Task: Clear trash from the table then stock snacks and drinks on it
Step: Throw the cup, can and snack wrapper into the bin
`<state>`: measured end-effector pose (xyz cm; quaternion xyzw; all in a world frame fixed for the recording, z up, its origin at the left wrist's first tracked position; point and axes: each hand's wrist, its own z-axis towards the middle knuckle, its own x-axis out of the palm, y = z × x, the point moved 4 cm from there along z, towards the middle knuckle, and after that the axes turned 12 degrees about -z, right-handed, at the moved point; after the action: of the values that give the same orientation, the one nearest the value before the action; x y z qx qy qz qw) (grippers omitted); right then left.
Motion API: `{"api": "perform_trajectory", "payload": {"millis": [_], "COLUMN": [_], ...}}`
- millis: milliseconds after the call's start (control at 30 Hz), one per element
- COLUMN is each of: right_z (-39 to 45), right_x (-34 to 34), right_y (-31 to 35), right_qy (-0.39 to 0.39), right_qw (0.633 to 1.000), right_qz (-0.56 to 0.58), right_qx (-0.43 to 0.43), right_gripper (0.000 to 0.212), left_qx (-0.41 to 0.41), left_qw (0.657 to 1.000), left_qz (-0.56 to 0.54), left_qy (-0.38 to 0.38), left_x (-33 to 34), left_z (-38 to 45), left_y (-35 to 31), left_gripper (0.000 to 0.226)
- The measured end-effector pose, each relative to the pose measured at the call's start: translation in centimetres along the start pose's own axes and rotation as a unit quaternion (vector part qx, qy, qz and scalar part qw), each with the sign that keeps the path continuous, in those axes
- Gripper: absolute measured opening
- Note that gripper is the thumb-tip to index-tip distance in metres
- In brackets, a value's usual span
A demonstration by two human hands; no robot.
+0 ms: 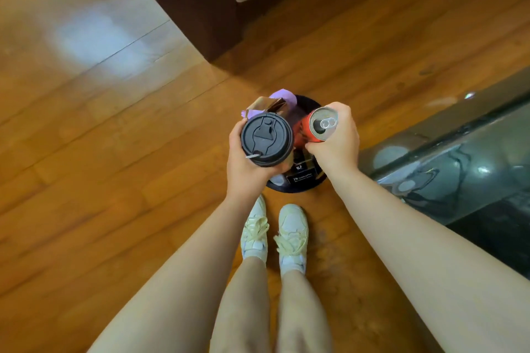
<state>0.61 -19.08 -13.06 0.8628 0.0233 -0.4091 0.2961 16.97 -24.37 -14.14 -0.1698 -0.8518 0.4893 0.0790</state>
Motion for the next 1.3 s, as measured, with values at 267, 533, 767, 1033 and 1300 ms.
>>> {"api": "perform_trajectory", "payload": {"millis": [267, 533, 767, 1033, 1300], "right_z": [0.0, -0.6, -2.7, -9.9, -19.6], "right_x": [1.2, 1.4, 1.1, -3.6, -11.0], "right_y": [-1.2, -1.8, -2.6, -1.9, -0.5], "right_qy": [0.105, 0.141, 0.184, 0.266, 0.29], "right_qw": [0.993, 0.988, 0.98, 0.958, 0.94], "right_qz": [-0.044, -0.033, -0.017, 0.0, 0.0], "right_qx": [0.044, 0.056, 0.071, 0.107, 0.178], "right_gripper": [0.077, 0.077, 0.079, 0.058, 0.029], "left_qx": [0.01, 0.029, -0.13, -0.276, -0.35], "left_qw": [1.0, 0.996, 0.972, 0.952, 0.936], "left_qz": [-0.001, 0.085, 0.19, 0.103, 0.026], "left_qy": [-0.027, -0.021, -0.045, -0.078, -0.029], "left_x": [-1.0, -0.3, -1.8, -4.8, -5.3], "left_z": [0.0, -0.5, -2.1, -7.9, -18.0], "left_y": [0.9, 1.8, 3.9, -0.2, -9.6], "left_gripper": [0.098, 0.096, 0.12, 0.108, 0.029]}}
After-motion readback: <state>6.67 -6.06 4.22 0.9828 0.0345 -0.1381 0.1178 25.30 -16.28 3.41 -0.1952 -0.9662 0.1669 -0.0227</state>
